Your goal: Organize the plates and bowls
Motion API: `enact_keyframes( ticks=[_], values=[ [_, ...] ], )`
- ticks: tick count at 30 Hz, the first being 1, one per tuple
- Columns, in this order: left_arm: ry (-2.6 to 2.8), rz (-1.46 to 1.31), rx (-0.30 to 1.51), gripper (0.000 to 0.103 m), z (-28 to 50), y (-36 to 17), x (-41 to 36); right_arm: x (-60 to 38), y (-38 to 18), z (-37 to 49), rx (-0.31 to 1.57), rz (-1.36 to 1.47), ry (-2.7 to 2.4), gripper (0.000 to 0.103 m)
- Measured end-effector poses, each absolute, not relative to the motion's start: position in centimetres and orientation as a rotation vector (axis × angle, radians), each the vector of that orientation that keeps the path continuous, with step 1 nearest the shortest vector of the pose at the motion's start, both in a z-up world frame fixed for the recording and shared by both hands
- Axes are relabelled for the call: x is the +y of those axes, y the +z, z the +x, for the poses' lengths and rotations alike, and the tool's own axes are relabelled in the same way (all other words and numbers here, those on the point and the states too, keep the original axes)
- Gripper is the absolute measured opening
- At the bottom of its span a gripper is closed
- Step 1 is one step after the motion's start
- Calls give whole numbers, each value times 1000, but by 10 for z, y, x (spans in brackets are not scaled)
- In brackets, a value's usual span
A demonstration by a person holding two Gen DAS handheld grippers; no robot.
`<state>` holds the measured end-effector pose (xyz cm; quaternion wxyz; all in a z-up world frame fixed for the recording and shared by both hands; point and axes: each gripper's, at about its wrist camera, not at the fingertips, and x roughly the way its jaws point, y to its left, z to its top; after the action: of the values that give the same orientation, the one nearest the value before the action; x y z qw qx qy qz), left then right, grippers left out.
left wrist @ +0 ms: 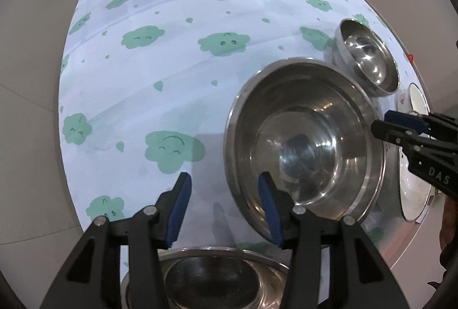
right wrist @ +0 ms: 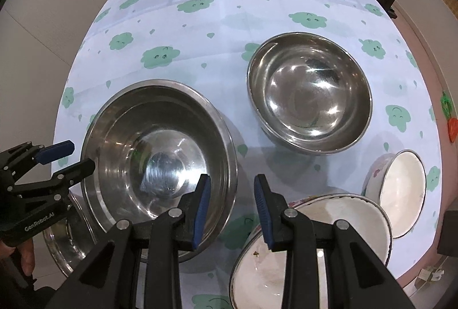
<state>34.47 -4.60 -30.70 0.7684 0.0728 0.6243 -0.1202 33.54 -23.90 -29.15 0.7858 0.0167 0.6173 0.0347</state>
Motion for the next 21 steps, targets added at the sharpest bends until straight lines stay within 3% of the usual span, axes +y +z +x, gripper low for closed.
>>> enact_keyframes(
  ticks=[11,21],
  values=[
    [-270,152,1364,45,346,-312,-45,-236,-298,335,1345,29,90,34],
    [-320,157,1379,14,344,-318,-52,-233,-305,337,1374,26,100,18]
  ],
)
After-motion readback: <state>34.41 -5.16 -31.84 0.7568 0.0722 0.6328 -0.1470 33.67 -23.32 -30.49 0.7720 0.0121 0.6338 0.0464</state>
